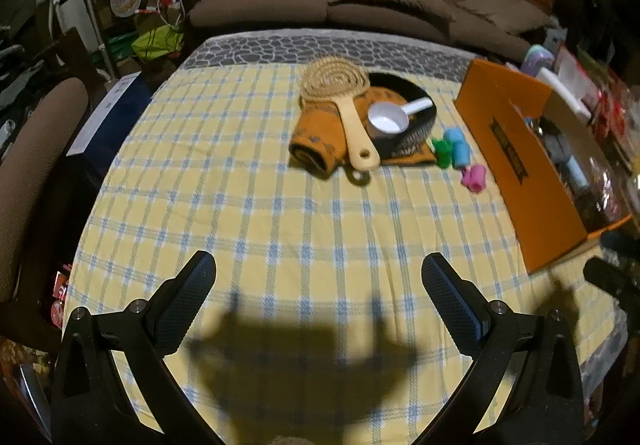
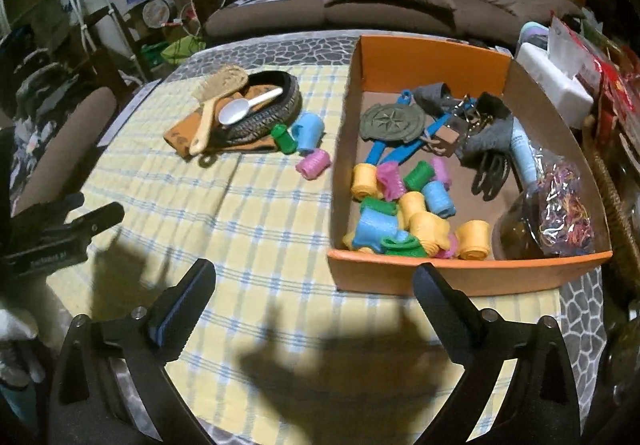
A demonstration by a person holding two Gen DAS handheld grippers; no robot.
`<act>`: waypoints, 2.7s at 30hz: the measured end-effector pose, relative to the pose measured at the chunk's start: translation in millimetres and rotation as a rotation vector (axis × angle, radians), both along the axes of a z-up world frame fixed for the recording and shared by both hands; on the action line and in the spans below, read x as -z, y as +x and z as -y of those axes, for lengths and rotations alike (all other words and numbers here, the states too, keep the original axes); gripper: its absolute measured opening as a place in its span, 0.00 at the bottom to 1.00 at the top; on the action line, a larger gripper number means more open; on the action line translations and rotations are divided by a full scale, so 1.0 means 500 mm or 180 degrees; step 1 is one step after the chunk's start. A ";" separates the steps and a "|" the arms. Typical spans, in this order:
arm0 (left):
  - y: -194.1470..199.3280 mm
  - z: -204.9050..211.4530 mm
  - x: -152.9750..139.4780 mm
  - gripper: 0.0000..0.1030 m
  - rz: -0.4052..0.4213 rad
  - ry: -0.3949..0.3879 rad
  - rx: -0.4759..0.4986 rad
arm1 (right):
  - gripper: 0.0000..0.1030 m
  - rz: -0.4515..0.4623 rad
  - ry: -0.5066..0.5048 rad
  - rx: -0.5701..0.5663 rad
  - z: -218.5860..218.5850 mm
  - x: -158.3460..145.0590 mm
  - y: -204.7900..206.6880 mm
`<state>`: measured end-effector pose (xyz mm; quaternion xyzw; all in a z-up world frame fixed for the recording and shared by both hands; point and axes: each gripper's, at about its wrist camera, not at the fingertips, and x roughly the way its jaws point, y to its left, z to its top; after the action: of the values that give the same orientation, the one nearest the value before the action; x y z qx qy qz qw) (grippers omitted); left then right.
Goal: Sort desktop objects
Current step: 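Reach the right tool to the green hair roller and close on it, then lift the green roller with the right tool and carry it over the orange box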
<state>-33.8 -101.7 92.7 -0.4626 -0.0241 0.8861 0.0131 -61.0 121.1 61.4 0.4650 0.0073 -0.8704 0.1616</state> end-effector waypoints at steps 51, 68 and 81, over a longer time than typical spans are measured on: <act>-0.216 0.033 0.049 1.00 0.0196 0.0332 0.0142 | 0.20 0.0009 0.0392 0.0148 0.218 0.157 -0.323; -0.199 -0.045 0.033 1.00 0.0082 0.0320 0.0519 | 0.19 -0.0158 -0.0241 0.0083 0.163 0.027 -0.278; -0.188 -0.162 0.057 0.88 0.0141 0.0391 0.1000 | 0.19 -0.0298 -0.0492 0.0077 0.095 -0.044 -0.248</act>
<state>-127.9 -20.9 64.2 -0.4784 -0.0059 0.8597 0.1792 -185.0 73.8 83.6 0.4100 -0.0579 -0.8910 0.1861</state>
